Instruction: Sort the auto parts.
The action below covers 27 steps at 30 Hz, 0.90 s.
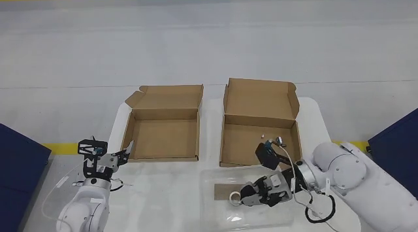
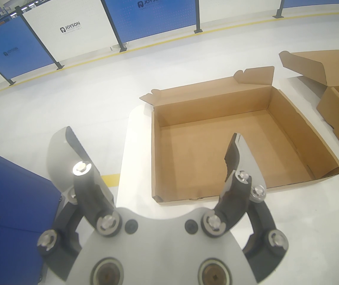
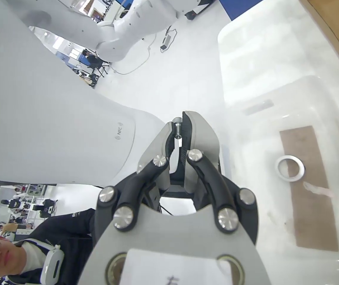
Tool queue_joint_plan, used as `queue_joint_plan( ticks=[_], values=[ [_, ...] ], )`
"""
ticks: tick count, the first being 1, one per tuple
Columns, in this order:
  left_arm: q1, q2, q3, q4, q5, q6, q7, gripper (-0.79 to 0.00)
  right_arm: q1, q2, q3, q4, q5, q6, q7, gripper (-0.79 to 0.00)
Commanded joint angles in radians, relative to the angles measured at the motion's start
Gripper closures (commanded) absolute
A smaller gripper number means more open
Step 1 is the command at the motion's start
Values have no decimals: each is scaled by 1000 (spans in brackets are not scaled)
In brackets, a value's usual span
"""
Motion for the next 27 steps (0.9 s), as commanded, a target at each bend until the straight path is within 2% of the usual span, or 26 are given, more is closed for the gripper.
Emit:
queue_joint_plan(
  ticks=[1, 4, 7, 14, 20, 27],
  values=[
    [0, 0, 0, 0, 0, 0, 0, -785, 0, 0, 0, 0, -3, 0, 0, 0],
    [0, 0, 0, 0, 0, 0, 0, -785, -2, -1, -1, -1, 0, 2, -6, 0],
    [0, 0, 0, 0, 0, 0, 0, -785, -9, -3, 1, -4, 75, -15, -16, 0],
    [0, 0, 0, 0, 0, 0, 0, -785, 10, 10, -1, -46, 375, 13, 13, 0],
    [0, 0, 0, 0, 0, 0, 0, -785, 64, 7, -2, -97, 629, 106, 106, 0],
    [0, 0, 0, 0, 0, 0, 0, -785, 69, 4, 2, -100, 652, 113, 113, 0]
  ],
)
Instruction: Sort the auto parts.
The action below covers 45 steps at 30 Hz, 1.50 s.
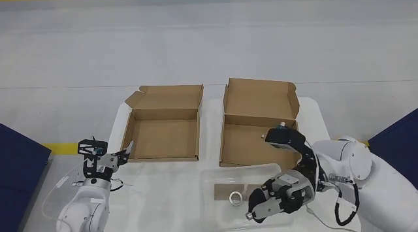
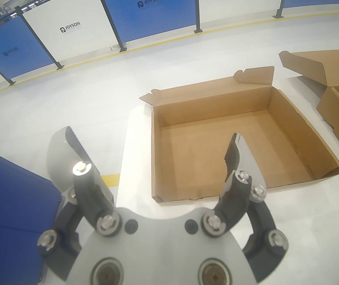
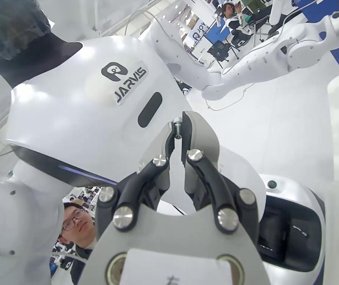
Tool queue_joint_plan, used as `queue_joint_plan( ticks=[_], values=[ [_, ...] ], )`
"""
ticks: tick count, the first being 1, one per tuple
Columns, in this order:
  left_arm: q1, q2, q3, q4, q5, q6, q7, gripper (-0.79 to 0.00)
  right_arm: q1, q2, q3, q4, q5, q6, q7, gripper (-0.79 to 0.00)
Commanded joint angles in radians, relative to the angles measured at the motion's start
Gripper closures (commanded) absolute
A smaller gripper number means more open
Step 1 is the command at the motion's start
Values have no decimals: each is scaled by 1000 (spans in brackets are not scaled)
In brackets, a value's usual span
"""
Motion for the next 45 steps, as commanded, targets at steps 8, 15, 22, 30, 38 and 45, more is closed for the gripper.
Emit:
queue_joint_plan(
  ticks=[8, 15, 22, 30, 38, 45],
  values=[
    [0, 0, 0, 0, 0, 0, 0, -785, -7, -3, 1, -21, 15, 11, -23, 0],
    [0, 0, 0, 0, 0, 0, 0, -785, -28, -27, 36, -46, 348, 38, 37, 0],
    [0, 0, 0, 0, 0, 0, 0, -785, -56, -70, 106, -34, 519, 118, 117, 0],
    [0, 0, 0, 0, 0, 0, 0, -785, -63, -79, 124, -24, 511, 126, 126, 0],
    [0, 0, 0, 0, 0, 0, 0, -785, -93, -93, 125, -48, 597, 156, 40, 0],
    [0, 0, 0, 0, 0, 0, 0, -785, -117, -118, 123, -51, 718, 222, -7, 0]
  ],
)
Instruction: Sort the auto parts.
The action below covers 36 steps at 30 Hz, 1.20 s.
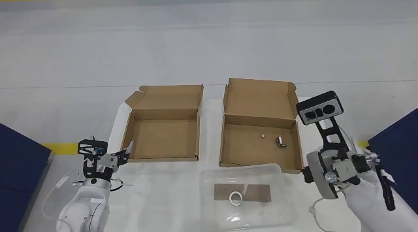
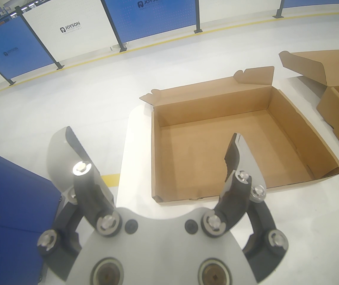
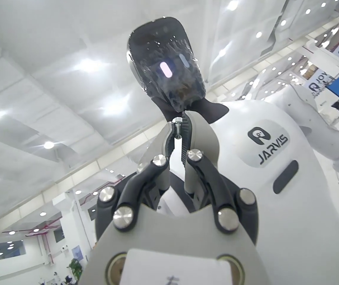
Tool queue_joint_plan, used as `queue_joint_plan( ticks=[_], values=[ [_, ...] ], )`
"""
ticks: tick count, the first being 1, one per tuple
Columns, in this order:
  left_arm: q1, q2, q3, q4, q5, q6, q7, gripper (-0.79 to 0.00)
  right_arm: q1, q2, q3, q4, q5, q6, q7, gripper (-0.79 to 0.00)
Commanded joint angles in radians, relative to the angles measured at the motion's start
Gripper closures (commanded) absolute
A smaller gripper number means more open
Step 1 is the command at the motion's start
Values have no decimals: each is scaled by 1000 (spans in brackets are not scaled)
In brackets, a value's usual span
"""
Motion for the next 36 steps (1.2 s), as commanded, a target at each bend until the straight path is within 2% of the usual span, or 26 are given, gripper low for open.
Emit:
queue_joint_plan(
  ticks=[1, 11, 20, 24, 29, 36],
  values=[
    [0, 0, 0, 0, 0, 0, 0, -785, -6, -8, -3, -1, 44, 12, -13, 0],
    [0, 0, 0, 0, 0, 0, 0, -785, -10, -15, 0, -7, 58, 16, -39, 0],
    [0, 0, 0, 0, 0, 0, 0, -785, -46, -51, 17, -28, 211, 42, -55, 0],
    [0, 0, 0, 0, 0, 0, 0, -785, -43, -55, 53, -8, 75, 48, -80, 0],
    [0, 0, 0, 0, 0, 0, 0, -785, -52, -63, 78, -12, -15, 59, -102, 0],
    [0, 0, 0, 0, 0, 0, 0, -785, -72, -81, 100, -23, 7, 75, -103, 0]
  ],
)
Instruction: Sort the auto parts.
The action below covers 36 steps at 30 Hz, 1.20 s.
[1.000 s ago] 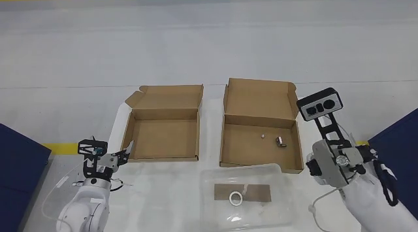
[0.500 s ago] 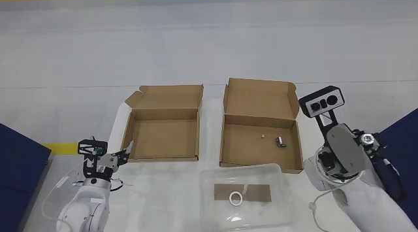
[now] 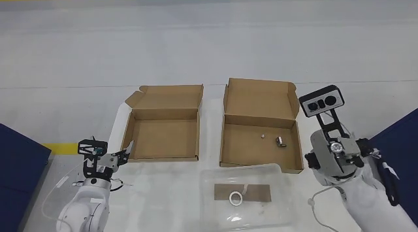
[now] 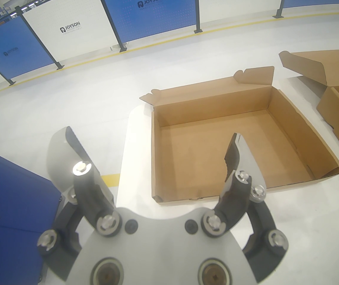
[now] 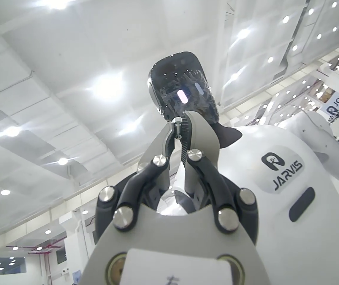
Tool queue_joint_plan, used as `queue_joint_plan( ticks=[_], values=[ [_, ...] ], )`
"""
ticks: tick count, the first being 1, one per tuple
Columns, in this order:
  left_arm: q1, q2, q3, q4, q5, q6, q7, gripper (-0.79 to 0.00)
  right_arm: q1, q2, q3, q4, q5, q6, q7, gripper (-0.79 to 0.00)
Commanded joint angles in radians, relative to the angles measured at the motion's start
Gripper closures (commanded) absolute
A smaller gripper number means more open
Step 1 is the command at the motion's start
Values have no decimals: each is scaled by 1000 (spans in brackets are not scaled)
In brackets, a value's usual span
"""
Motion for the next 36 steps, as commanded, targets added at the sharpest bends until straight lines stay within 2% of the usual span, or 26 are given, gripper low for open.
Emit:
queue_joint_plan(
  ticks=[1, 10, 13, 24, 28, 36],
  values=[
    [0, 0, 0, 0, 0, 0, 0, -785, -5, -6, 5, -4, 25, 4, 4, 0],
    [0, 0, 0, 0, 0, 0, 0, -785, -18, -37, 18, -26, 176, 35, 19, 0],
    [0, 0, 0, 0, 0, 0, 0, -785, -16, -44, 32, -25, 148, 43, 15, 0],
    [0, 0, 0, 0, 0, 0, 0, -785, -18, -55, 88, -21, -102, 74, -16, 0],
    [0, 0, 0, 0, 0, 0, 0, -785, -26, -63, 95, -23, -112, 78, -18, 0],
    [0, 0, 0, 0, 0, 0, 0, -785, -42, -83, 93, -34, -14, 100, -8, 0]
  ],
)
